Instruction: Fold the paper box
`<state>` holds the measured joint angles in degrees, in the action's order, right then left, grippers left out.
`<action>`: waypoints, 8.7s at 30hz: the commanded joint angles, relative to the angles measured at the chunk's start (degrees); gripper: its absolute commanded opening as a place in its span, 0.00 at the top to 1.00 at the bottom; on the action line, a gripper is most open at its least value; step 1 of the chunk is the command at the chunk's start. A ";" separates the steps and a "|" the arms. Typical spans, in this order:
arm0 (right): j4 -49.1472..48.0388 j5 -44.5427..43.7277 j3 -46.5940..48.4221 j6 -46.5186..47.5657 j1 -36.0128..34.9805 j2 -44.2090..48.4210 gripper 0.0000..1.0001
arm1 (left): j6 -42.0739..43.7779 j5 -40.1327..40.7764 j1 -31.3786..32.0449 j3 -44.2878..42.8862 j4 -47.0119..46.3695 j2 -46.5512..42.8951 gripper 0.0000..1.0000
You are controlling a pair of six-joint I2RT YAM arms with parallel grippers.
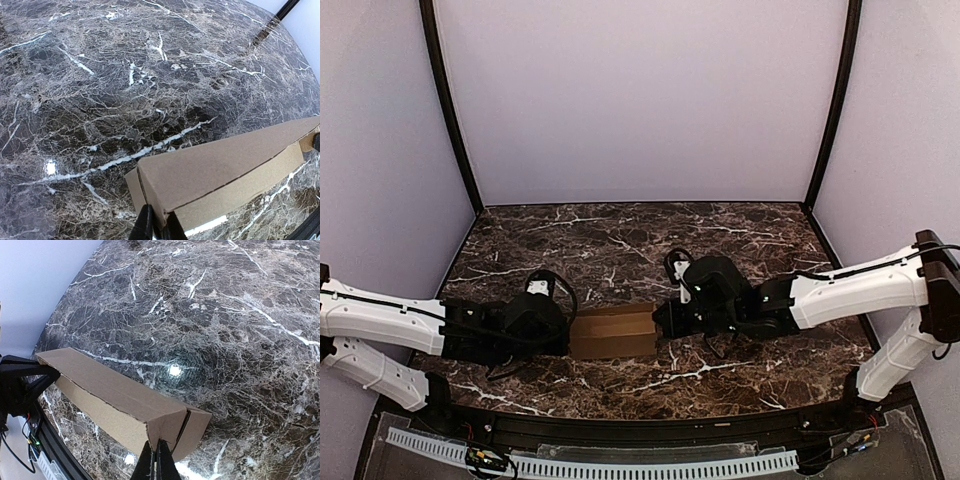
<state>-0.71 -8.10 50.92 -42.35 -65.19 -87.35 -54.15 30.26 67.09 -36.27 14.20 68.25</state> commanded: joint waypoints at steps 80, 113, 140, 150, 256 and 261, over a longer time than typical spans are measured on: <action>-2.28 -13.34 -4.25 5.09 -8.52 -9.67 1.00 | 22.06 -22.33 -10.20 -3.03 -2.07 -3.05 0.95; 2.20 -15.55 0.45 14.54 -9.25 -0.18 0.36 | 17.99 -24.79 -10.29 3.31 -7.69 -1.46 0.96; -10.78 -6.07 -2.81 10.45 -5.09 -10.62 1.00 | 16.97 -25.30 -10.19 4.74 -8.75 -0.74 0.97; -6.92 -8.31 1.73 15.26 -5.21 -5.67 1.00 | 16.58 -25.51 -10.20 5.01 -9.09 -0.40 0.97; -13.57 -3.04 -8.52 10.08 -10.29 1.12 1.00 | 25.08 -24.32 -10.20 -6.01 3.40 -7.43 0.79; -20.11 -1.81 -13.79 2.13 -10.50 -1.82 1.00 | 29.73 -18.85 -10.36 -11.01 7.80 -4.53 0.69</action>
<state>-15.97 -10.72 40.88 -33.45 -75.20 -86.72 -29.28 5.80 56.88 -43.79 15.77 61.91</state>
